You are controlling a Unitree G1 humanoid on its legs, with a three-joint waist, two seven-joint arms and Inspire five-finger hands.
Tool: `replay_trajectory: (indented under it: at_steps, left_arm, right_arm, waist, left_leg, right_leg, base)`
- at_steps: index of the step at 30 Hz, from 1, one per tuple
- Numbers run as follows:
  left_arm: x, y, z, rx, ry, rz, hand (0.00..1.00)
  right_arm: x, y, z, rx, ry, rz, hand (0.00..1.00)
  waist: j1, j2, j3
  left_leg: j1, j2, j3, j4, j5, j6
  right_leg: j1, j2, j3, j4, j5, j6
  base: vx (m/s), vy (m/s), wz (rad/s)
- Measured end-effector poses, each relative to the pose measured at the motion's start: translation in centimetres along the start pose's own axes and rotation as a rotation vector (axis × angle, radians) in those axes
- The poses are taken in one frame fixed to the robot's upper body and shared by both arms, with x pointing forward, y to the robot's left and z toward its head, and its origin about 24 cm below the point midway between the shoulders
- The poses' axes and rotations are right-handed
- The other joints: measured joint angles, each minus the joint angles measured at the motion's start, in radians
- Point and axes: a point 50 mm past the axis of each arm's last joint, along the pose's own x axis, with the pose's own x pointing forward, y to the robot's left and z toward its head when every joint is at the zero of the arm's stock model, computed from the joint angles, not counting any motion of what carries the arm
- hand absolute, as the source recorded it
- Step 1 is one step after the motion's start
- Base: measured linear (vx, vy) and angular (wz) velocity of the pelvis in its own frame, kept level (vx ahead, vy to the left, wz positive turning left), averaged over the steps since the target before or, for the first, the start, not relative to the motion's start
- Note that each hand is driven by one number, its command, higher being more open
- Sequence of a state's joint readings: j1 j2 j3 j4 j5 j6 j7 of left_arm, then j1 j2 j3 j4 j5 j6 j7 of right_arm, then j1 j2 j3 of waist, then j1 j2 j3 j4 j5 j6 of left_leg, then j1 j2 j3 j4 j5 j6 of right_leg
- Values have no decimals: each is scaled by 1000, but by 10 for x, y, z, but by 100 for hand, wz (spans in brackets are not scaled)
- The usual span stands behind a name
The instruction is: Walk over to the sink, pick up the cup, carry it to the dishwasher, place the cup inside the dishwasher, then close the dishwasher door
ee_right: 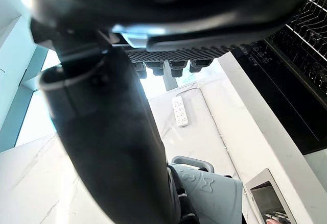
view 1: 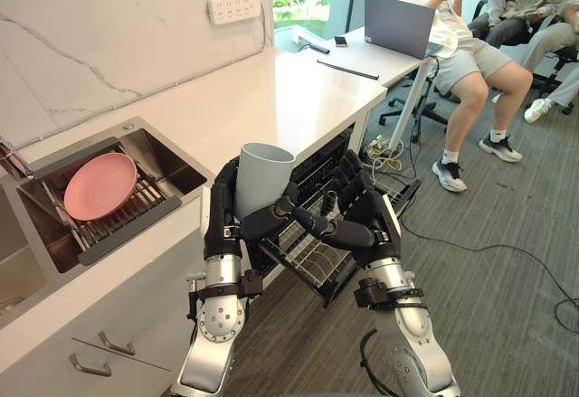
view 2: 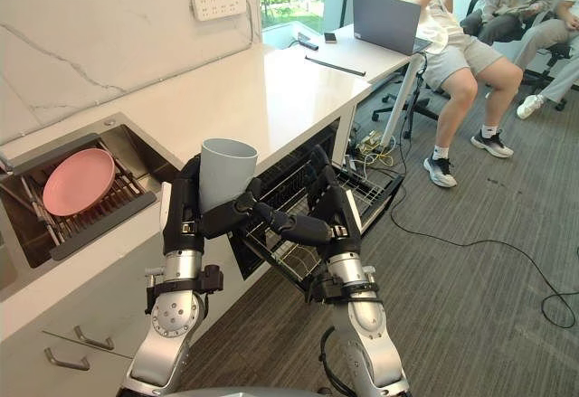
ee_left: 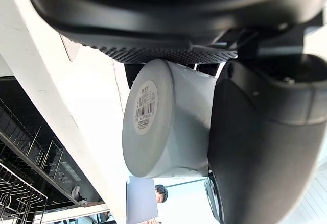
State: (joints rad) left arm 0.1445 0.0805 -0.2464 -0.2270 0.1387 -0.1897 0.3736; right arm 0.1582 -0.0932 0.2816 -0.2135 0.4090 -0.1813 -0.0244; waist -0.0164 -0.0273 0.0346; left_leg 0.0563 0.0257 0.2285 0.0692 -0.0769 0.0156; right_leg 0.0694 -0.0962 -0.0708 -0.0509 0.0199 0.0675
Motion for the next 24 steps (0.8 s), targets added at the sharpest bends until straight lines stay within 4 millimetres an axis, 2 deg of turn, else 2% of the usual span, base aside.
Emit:
replay_trajectory:
  at_steps: [9,15,24]
  left_arm:
    - [-2,3,-11,31,41,3,0]
    - [1,10,-10,54,31,43,0]
    - [1,-5,-4,83,-11,-16,0]
  right_arm:
    - [10,17,6,35,-54,76,100]
    - [11,18,6,71,-57,74,100]
    - [11,18,-3,81,-24,60,100]
  waist:
    - [-2,-4,-21]
    - [-2,-4,-23]
    - [-3,-5,-23]
  left_leg:
    - [4,-2,0,-15,8,0]
    - [9,-6,-2,-29,16,2]
    - [10,-10,-17,-47,30,1]
  right_leg:
    - [-3,-1,0,-1,1,-1]
    - [-3,-4,-4,-1,1,0]
    - [-3,-5,-19,-2,1,0]
  base:
    - [-12,-4,0]
    - [-2,-2,1]
    - [-19,-15,5]
